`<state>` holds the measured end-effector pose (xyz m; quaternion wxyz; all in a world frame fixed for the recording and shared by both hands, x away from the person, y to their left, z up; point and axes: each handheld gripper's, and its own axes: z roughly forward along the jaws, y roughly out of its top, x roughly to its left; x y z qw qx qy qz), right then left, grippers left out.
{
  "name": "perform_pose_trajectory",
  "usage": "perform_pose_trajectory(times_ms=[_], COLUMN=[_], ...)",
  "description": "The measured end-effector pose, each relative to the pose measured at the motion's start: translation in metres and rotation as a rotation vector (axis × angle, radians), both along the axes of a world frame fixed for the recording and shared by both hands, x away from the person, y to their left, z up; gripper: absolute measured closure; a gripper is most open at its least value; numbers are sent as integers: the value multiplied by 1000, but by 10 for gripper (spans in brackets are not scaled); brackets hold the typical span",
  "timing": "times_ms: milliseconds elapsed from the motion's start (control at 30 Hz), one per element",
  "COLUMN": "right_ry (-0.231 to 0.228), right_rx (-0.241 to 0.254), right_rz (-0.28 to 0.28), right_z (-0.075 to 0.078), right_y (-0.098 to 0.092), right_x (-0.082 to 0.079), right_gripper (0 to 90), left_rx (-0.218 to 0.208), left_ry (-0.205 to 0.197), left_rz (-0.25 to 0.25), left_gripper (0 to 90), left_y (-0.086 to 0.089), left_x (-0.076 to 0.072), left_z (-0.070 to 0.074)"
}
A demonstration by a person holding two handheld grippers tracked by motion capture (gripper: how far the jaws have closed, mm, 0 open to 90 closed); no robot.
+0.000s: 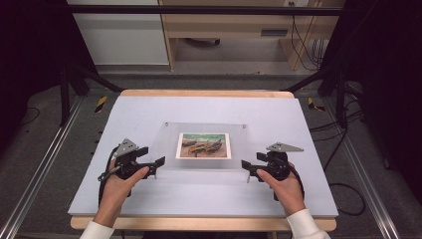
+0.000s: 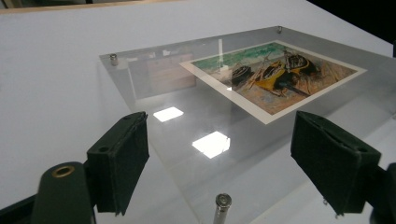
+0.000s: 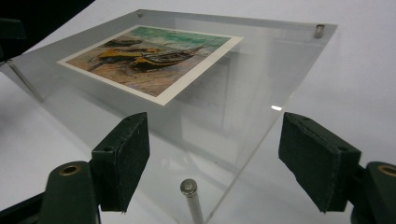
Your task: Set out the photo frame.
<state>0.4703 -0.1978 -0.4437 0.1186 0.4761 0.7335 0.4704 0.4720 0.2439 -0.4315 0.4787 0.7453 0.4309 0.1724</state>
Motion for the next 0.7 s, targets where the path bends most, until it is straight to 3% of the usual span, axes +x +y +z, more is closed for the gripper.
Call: perform_pose_trajectory(times_ms=[233,500,700], right_ry=[52,92,98], right_rx=[34,37,36], right_rz=[24,18,24], right_z=[-2,-4,-4], right_y=[2,3,3], right_x=[4,6,8], right_gripper=[266,265,265], left_rx=[-21,-22,-34], left_ry=[6,68,107], left_rz=[-2,-20,-21], left_gripper=[212,175,169], left_y=[4,7,6], left_x=[1,2,6], left_z=[4,3,-1])
